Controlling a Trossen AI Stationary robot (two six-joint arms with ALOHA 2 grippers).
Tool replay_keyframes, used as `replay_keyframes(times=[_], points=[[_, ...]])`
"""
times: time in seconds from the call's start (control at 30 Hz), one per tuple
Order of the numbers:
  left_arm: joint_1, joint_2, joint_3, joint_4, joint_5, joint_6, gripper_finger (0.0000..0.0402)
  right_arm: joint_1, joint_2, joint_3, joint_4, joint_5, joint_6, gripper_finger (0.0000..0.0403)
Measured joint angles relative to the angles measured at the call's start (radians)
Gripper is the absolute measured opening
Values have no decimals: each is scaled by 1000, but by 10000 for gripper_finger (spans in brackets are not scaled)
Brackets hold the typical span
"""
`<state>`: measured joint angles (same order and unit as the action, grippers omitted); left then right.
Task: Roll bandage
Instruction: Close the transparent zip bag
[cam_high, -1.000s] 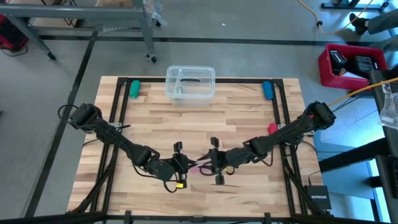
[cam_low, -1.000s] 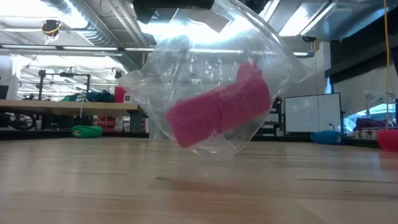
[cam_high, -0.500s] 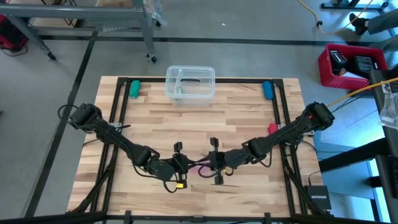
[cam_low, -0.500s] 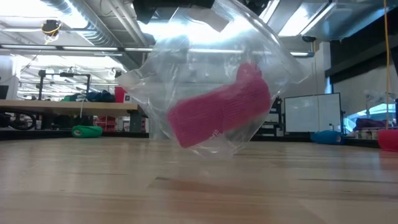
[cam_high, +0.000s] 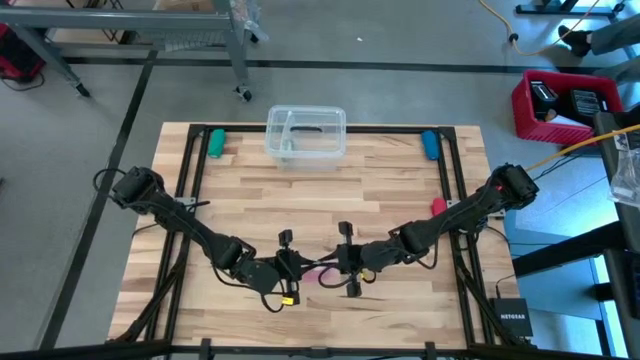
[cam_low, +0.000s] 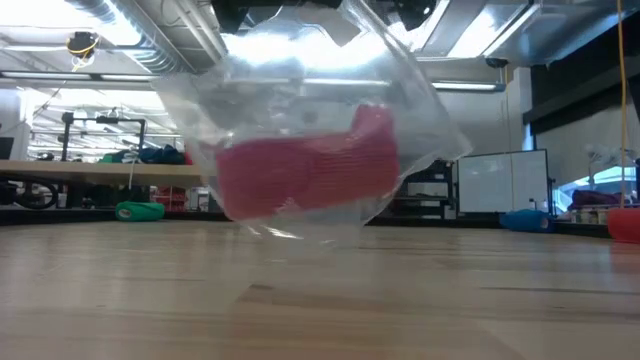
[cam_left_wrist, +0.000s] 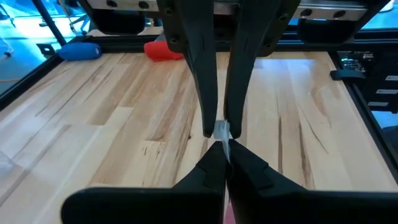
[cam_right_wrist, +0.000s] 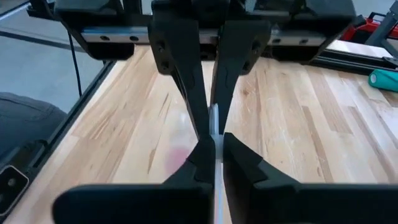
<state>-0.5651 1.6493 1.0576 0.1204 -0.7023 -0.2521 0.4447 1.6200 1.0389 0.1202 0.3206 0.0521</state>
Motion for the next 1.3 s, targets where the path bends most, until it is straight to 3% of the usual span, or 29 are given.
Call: replay_keyframes(times=[0.47, 1.07, 1.3], points=[[-6, 0, -1, 22, -32, 28, 0, 0, 1, -3, -84, 0, 27, 3], [-6, -2, 1, 25, -33, 30, 0, 0, -70, 52, -114, -90, 76, 120], [-6, -2, 1, 34, -33, 31, 0, 0, -26, 52, -124, -67, 79, 112]])
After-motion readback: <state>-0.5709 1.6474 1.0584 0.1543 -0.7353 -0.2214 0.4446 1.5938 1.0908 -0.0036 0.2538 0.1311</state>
